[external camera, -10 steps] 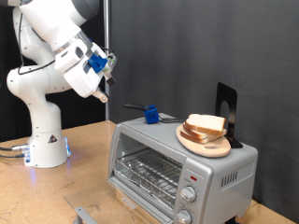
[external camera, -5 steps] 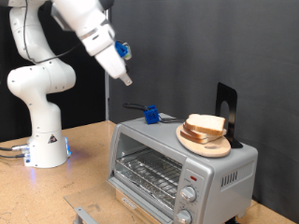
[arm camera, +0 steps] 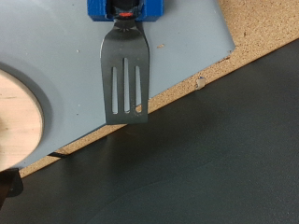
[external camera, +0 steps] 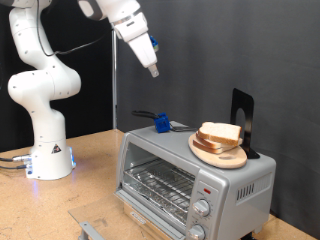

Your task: Make a piece of toast with the oven

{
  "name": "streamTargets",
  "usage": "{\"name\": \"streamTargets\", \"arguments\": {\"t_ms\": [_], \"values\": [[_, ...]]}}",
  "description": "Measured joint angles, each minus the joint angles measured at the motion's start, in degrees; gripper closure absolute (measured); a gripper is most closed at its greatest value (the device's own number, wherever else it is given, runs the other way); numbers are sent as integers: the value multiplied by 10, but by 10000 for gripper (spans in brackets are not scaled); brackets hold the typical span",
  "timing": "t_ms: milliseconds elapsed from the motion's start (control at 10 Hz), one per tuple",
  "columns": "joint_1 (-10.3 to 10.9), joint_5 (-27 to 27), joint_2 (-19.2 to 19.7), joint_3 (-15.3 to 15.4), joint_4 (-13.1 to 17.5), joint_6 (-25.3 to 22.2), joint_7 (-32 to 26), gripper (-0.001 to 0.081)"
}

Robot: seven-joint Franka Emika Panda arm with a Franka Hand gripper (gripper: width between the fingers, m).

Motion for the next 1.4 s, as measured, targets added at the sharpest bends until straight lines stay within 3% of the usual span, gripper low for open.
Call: {"name": "streamTargets", "arguments": {"t_ms": [100, 500, 900, 1400], "values": [[0, 0, 1, 0, -1, 0, 0, -2], [-1, -1, 4, 26, -51, 108, -4, -2], [0, -2, 4, 53, -93, 131, -4, -2], [16, 30, 10, 137, -180, 250, 22, -2]]}}
